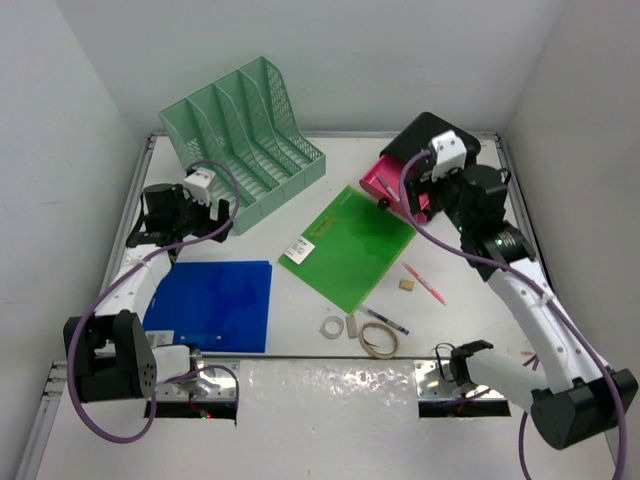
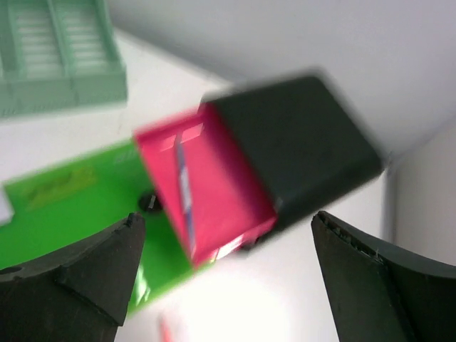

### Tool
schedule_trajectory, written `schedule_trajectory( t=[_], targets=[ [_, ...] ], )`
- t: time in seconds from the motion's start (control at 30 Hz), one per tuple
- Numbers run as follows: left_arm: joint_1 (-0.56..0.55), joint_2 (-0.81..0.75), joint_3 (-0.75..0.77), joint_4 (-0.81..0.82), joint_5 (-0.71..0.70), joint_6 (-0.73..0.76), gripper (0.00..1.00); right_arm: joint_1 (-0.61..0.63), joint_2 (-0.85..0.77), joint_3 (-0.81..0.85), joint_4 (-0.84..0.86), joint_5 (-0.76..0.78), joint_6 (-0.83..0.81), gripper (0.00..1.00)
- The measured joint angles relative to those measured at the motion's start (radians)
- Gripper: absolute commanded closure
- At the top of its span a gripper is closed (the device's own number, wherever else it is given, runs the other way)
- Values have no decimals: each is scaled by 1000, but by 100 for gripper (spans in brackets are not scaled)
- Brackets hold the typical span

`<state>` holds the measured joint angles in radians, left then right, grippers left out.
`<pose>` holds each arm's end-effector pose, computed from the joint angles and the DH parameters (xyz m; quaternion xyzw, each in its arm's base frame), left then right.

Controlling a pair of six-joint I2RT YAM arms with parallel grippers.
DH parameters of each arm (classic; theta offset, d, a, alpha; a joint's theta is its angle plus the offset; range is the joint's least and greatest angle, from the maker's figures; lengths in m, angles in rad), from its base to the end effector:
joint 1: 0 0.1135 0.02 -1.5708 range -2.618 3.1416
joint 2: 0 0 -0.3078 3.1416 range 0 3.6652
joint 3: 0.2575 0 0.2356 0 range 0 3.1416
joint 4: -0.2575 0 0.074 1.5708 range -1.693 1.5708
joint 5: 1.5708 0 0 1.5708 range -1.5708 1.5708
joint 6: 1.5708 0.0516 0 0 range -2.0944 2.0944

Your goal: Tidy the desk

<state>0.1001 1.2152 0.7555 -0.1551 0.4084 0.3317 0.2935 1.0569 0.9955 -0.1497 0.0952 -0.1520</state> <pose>0.2436 0.0039 0.2847 0.1931 0.8529 -0.0794 0.4786 0.2143 0.0596 0.4012 -0.1424 0.7642 0.0075 0.6290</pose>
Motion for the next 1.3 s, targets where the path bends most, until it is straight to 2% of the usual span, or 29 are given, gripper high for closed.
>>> schedule_trajectory(
  t=[0.13, 0.27, 0.37, 0.5, 0.73, 0.93, 1.03, 1.07, 1.3],
  targets=[
    [0, 0, 0, 1, 3, 0, 14, -37, -37, -134, -137, -26, 85, 9],
    [0, 0, 0, 0, 10, 0, 14, -116, -37, -373, -215, -63, 189, 27],
    [0, 0, 0, 0, 14, 0, 14, -166, -11, -462, -245, -76, 256, 41],
    [0, -9, 0, -7, 20, 0, 14, -208, 83, -478, -191, -89, 307, 46],
    [0, -34, 0, -1, 18, 4, 15, -226, 236, -491, -112, -108, 336, 48],
    [0, -34, 0, 1, 14, 4, 15, -226, 297, -488, -78, -104, 338, 66],
    [0, -34, 0, 1, 11, 4, 14, -227, 313, -485, -52, -78, 345, 86],
    [0, -34, 0, 1, 10, 5, 14, -229, 318, -482, -45, -76, 348, 99],
    [0, -34, 0, 1, 3, 5, 15, -242, 299, -500, -15, -46, 379, 100]
  ],
)
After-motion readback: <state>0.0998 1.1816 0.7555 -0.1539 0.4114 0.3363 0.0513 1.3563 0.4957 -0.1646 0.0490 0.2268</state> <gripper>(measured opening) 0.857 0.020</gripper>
